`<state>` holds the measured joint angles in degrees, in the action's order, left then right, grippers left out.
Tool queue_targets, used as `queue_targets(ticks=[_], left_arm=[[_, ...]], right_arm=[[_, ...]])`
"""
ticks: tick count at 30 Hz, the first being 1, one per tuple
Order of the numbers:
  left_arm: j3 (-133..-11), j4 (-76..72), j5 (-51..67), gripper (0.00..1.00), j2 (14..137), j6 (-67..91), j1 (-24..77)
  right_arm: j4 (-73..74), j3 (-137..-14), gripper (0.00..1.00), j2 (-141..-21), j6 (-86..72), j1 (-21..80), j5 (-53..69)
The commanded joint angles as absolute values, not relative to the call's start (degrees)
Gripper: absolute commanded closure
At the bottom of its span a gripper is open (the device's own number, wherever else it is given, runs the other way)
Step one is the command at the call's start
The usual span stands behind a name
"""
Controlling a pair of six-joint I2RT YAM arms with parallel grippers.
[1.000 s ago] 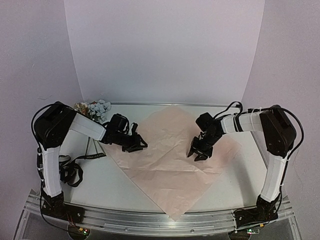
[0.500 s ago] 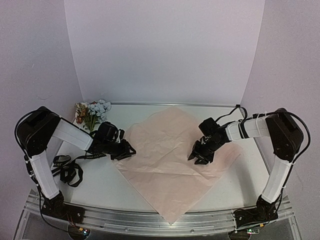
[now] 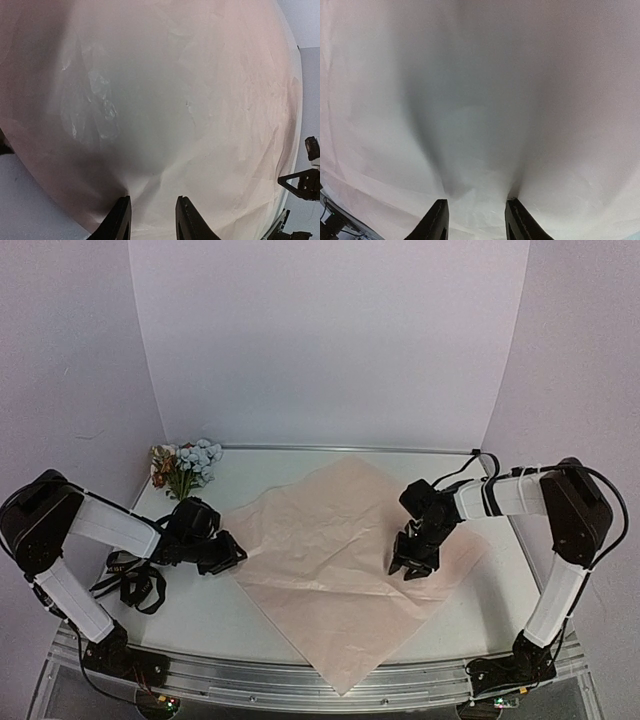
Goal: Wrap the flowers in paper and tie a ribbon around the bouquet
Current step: Adjust the flattened wrapping paper at the center of the board.
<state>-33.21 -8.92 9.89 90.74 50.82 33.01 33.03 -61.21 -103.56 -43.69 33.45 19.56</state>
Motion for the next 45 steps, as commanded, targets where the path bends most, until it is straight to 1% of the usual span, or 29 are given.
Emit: queue_targets(ticks=[1,7,10,13,22,26,39,45], left_arm=[[-31.5,-5.6,6.8,0.67,87.7,53.2,34.0],[-32.2,-3.1,5.0,0.67,87.1,54.6,37.0],[-32.2,-1.9,3.4,0.68,86.6,55.9,38.6],[-32.0,-0.8,2.6,0.68,86.0,57.0,38.7],[-32.4,3.2,0.7,0.67,84.3,57.1,38.7],[-32.1,3.2,0.7,0.67,83.6,57.5,38.7],[-32.9,5.5,0.5,0.67,81.0,57.3,38.7],[-34.8,7.6,0.5,0.66,79.5,56.6,38.7]], right_arm=[[43.4,-68.3,0.6,-105.2,-37.9,35.0,17.5],[52.3,-75.2,0.59,-105.1,-35.9,38.9,14.4],[54.2,-74.9,0.6,-104.7,-36.2,41.5,12.9],[53.2,-72.6,0.63,-104.4,-37.3,42.9,12.0],[50.8,-68.6,0.84,-105.3,-37.7,43.4,10.5],[50.7,-68.4,0.91,-106.4,-37.6,44.1,10.1],[51.0,-67.8,0.92,-109.5,-37.6,45.3,6.3],[53.9,-69.0,0.91,-111.4,-37.9,45.8,5.0]])
